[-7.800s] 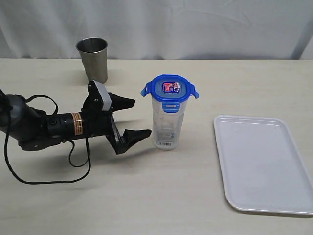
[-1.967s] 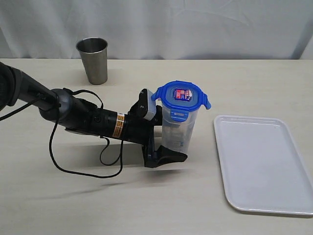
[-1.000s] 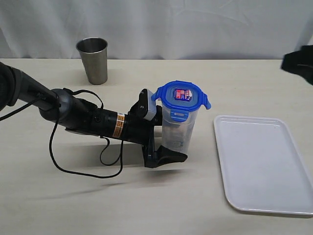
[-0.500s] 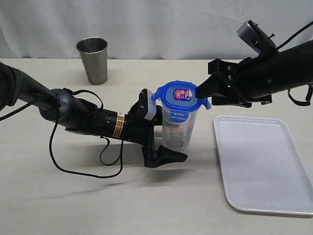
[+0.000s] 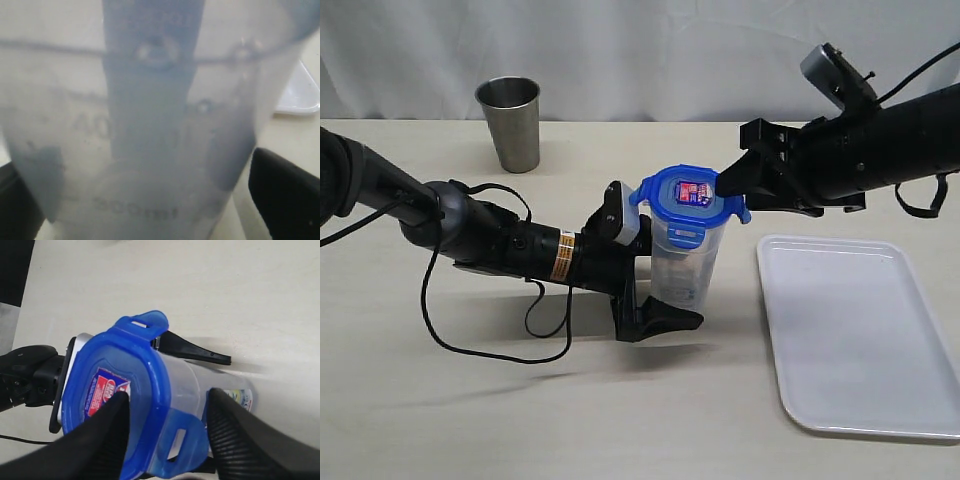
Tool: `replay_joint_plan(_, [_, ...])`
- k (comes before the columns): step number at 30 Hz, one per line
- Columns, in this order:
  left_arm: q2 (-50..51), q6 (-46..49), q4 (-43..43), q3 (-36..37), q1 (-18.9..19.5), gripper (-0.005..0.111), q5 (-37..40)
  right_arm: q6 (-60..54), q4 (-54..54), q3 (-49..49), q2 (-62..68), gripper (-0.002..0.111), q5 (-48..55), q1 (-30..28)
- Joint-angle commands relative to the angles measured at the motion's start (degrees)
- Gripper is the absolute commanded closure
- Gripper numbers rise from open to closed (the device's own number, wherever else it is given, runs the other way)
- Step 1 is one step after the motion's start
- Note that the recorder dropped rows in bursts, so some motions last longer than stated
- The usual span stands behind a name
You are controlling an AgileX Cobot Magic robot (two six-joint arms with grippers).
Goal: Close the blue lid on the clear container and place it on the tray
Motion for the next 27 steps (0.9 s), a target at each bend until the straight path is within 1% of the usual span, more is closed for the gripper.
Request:
replay_joint_plan(1, [-0.1,0.1,-0.4,-0.4,0.0,0.003,0.0,-0.8,0.6,-0.3,1.8,0.062,-0.2,0.0])
replay_joint_plan(13, [-0.1,0.1,-0.4,-0.4,0.0,0.003,0.0,-1.7,0.7,-0.3,2.6,0.062,-1.7,0.0])
replay_joint_plan(20, [-0.1,0.1,-0.4,-0.4,0.0,0.003,0.0,-1.3,-1.4,-4.8,2.4,0.062,1.1,0.0])
replay_joint_plan(22, [-0.1,0.1,-0.4,-0.4,0.0,0.003,0.0,1.2,-5.2,-6.3,2.4,0.062,1.0,0.0])
replay_joint_plan(27, [-0.1,0.1,-0.6,-0.4,0.0,0.003,0.0,11.4,-18.0,-9.2,2.3,0.062,1.1,0.0])
